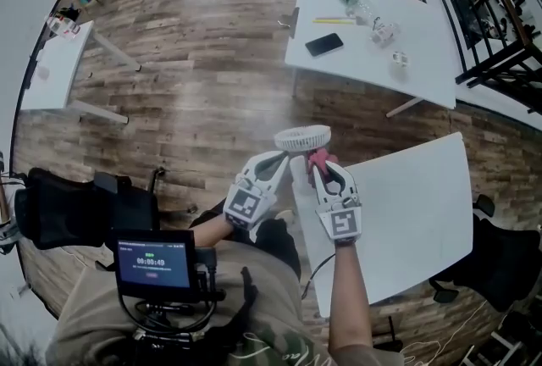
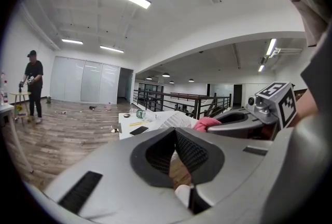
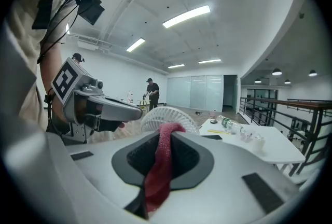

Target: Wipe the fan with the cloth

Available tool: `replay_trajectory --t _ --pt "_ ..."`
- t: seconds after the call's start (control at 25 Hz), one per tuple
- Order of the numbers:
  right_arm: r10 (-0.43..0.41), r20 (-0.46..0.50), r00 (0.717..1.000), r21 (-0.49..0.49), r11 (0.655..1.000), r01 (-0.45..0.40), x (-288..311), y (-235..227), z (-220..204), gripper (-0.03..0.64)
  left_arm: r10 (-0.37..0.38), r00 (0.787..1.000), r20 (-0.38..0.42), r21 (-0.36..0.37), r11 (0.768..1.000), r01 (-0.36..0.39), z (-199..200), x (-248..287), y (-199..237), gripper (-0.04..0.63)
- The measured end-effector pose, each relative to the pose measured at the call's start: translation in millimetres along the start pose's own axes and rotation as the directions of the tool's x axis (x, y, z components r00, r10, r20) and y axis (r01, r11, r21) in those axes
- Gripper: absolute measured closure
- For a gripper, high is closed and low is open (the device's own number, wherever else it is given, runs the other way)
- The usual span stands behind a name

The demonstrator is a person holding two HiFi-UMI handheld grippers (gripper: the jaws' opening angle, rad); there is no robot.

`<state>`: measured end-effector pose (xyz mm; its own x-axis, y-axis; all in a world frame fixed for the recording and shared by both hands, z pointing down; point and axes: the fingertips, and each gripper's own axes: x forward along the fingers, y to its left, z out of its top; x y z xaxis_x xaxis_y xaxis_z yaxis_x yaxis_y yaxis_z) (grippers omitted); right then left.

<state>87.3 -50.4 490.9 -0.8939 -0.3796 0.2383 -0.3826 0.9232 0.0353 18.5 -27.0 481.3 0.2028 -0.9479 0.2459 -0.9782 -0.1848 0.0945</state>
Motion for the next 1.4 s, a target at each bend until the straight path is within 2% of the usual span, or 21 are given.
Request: replay_trajectory --t 0.2,0.28,0.64,0.84,0.96,1.08,1.2,1.28,1.4 --pt "-0.021 -0.103 0.994 -0.011 1.000 0.020 -7 -14 -35 0.552 -0.002 1.000 -0.019 0.008 1.000 0.002 -9 3 -8 0.574" --pt "-0.022 -0.111 0.994 0.007 1.000 0.023 -4 -15 -42 0.552 -0.014 1.000 -0.022 0.026 1.000 0.015 -10 3 -12 0.574" --pt "0.002 -0.095 0.995 0.087 0.996 0.007 26 -17 -59 0.552 -0.003 1.000 0.001 0.051 0.999 0.003 -15 1 -6 0.574" --pt "-0.032 -0.085 0.996 0.065 0.997 0.038 44 -30 -81 0.552 0.031 0.999 0.008 0.039 0.999 -0.032 -24 0 5 0.574" --pt "0.018 -0.082 0.996 0.066 0.998 -0.012 53 -25 -90 0.552 0.033 0.999 0.021 0.044 0.998 -0.034 -28 3 8 0.574" --pt "0.048 -0.065 0.997 0.073 0.996 -0.043 63 -19 -86 0.552 0.036 0.999 0.040 0.043 0.998 -0.038 -31 4 14 0.574" --pt "0.033 -0.039 0.999 0.042 0.999 -0.031 70 -22 -86 0.552 0.045 0.997 0.064 0.039 0.998 -0.048 -34 8 21 0.572" --pt "0.048 -0.031 0.998 0.045 0.998 -0.046 71 -19 -87 0.552 0.046 0.996 0.080 0.044 0.998 -0.049 -36 9 22 0.572" --pt "0.024 -0.008 1.000 0.046 0.999 -0.024 68 -24 -83 0.552 0.043 0.995 0.092 0.050 0.998 -0.047 -36 9 21 0.572"
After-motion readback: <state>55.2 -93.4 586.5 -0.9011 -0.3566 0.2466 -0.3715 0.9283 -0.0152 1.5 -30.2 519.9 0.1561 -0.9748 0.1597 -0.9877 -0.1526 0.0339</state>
